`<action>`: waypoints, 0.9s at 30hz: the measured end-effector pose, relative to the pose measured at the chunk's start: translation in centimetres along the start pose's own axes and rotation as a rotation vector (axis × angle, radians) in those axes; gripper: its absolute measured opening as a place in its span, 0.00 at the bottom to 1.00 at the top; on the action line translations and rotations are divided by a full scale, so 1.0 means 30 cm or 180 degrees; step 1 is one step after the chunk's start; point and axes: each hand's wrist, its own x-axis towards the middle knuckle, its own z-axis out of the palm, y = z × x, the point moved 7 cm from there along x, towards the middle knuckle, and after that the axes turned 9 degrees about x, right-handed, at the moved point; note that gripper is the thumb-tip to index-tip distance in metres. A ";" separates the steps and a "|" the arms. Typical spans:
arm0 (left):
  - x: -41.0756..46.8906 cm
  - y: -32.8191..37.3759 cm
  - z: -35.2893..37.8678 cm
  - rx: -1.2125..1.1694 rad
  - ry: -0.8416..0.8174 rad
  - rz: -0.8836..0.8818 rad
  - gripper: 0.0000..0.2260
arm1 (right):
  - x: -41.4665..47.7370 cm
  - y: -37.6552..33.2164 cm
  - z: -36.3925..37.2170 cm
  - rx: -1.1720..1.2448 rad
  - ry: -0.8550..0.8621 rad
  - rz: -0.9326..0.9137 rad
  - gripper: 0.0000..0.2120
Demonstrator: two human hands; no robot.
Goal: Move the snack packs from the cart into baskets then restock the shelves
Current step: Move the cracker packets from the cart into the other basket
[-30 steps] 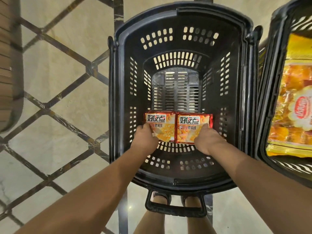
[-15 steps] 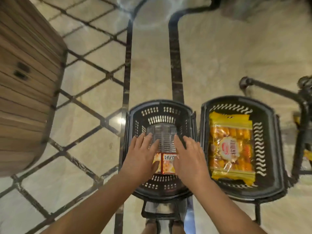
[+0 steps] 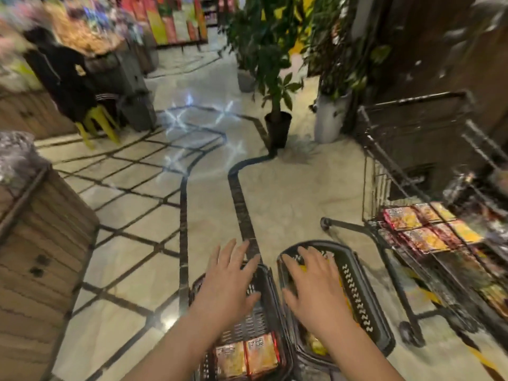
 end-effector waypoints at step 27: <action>-0.214 1.188 -0.426 0.0152 0.0470 0.1802 0.33 | -1.078 0.686 -0.510 0.0098 0.1075 0.1588 0.28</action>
